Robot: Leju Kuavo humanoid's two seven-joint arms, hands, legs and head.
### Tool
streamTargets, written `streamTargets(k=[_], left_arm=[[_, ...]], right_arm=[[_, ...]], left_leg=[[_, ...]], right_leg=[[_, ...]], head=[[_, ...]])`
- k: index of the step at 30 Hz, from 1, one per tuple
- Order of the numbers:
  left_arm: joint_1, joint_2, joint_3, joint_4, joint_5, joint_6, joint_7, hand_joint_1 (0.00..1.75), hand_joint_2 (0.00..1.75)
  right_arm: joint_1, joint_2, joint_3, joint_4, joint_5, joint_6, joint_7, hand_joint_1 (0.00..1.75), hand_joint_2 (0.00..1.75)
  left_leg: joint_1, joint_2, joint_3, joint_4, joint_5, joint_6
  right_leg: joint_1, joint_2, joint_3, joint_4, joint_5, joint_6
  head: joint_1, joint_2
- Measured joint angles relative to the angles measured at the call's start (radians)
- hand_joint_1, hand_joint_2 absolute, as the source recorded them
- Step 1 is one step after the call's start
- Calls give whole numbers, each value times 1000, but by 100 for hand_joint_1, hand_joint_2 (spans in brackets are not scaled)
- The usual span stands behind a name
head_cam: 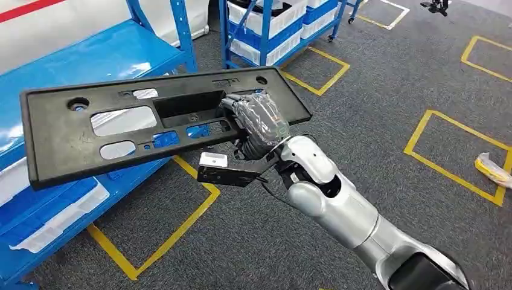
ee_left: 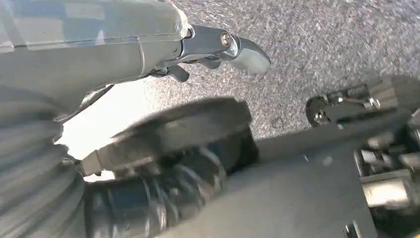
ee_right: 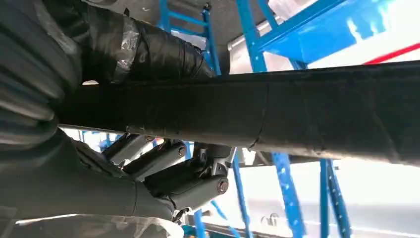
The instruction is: Take the parts from the cabinet and place them on the table.
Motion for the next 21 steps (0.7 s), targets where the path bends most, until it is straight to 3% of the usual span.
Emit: streamTargets(k=[1,2,3,4,5,6,7,9,10,11,12,13,15,16,17,18,20,21], left_arm=[[1,0,0,0,0,0,0,0,175],[1,2,0,0,0,1,0,0,175],[-1,2,0,0,1,1,-2,0,175],[-3,3,0,0,1,1,-2,0,175],[-5,4,0,0,1,1,-2,0,175],[-7,5,0,0,1,1,-2,0,175],[-7,5,0,0,1,2,-4,0,175],[-4,5,2,0,8,10,-29,0,175],[0,6,6,0,14,13,-50,0,175],[4,6,7,0,16,14,-62,0,175],[9,6,9,0,18,15,-69,0,175],[12,6,11,0,17,16,-74,0,175],[12,6,13,0,13,20,-77,0,175],[13,4,13,0,13,21,-78,0,175],[11,5,14,0,11,22,-79,0,175],[12,5,14,0,11,24,-80,0,175],[16,6,16,0,11,26,-80,0,175],[16,6,16,0,11,26,-81,0,175]], right_arm=[[1,0,0,2,-1,0,0,175,175],[-1,0,0,4,-2,1,0,175,175],[-5,5,0,7,-2,1,4,175,175],[-5,10,0,8,-2,2,4,175,175],[-5,13,0,9,-3,3,4,175,175],[-5,15,0,11,-3,5,4,175,175],[-6,16,0,13,-3,6,4,175,175],[-6,16,0,15,-3,10,4,175,175],[-7,16,0,14,-4,12,4,175,175],[-10,16,0,14,-6,13,4,175,175],[-15,16,0,14,-6,13,5,175,175],[-14,18,0,14,-6,15,6,175,175],[-15,17,0,15,-6,16,6,175,175],[-16,14,0,16,-7,17,5,175,175],[-19,13,0,16,-8,17,5,175,175],[-20,12,0,17,-9,19,5,175,175],[-21,12,0,17,-10,19,6,175,175],[-20,12,0,17,-10,19,5,175,175]], left_leg=[[-2,-5,-9,2,-5,-6],[6,-57,-17,17,-38,-14],[8,-98,-32,63,-99,-17],[9,-120,-46,130,-158,-21],[10,-129,-60,207,-203,-25],[10,-131,-65,263,-216,-28],[11,-131,-57,286,-200,-30],[17,-135,4,224,-124,-35],[23,-152,58,149,-97,-39],[30,-197,100,76,-128,-43],[28,-229,137,21,-153,-41],[30,-222,125,21,-167,-28],[22,-200,122,22,-160,-15],[32,-182,118,17,-148,-2],[29,-168,118,17,-141,6],[28,-155,111,17,-135,14],[23,-128,96,18,-124,15],[22,-124,95,18,-124,15]], right_leg=[[-14,8,1,-28,22,-5],[-12,15,-7,-34,39,-5],[-15,24,-26,-33,55,-15],[-16,36,-45,-31,68,-16],[-15,50,-65,-27,82,-16],[-15,63,-84,-22,93,-15],[-17,74,-104,-14,103,-12],[-23,101,-146,5,115,-2],[-27,115,-168,21,122,5],[-29,130,-188,39,128,13],[-26,141,-207,58,132,18],[-24,150,-214,62,140,25],[-26,172,-218,53,162,34],[-27,179,-224,53,169,38],[-21,125,-233,68,148,40],[-20,90,-251,115,108,44],[-28,66,-309,268,24,52],[-28,65,-315,286,16,53]], head=[[-1,0],[-1,0],[-3,0],[-2,0],[-2,0],[-2,0],[-2,0],[-2,0],[-3,0],[-3,0],[-3,0],[-2,0],[-2,0],[-2,0],[2,0],[7,0],[7,0],[7,0]])
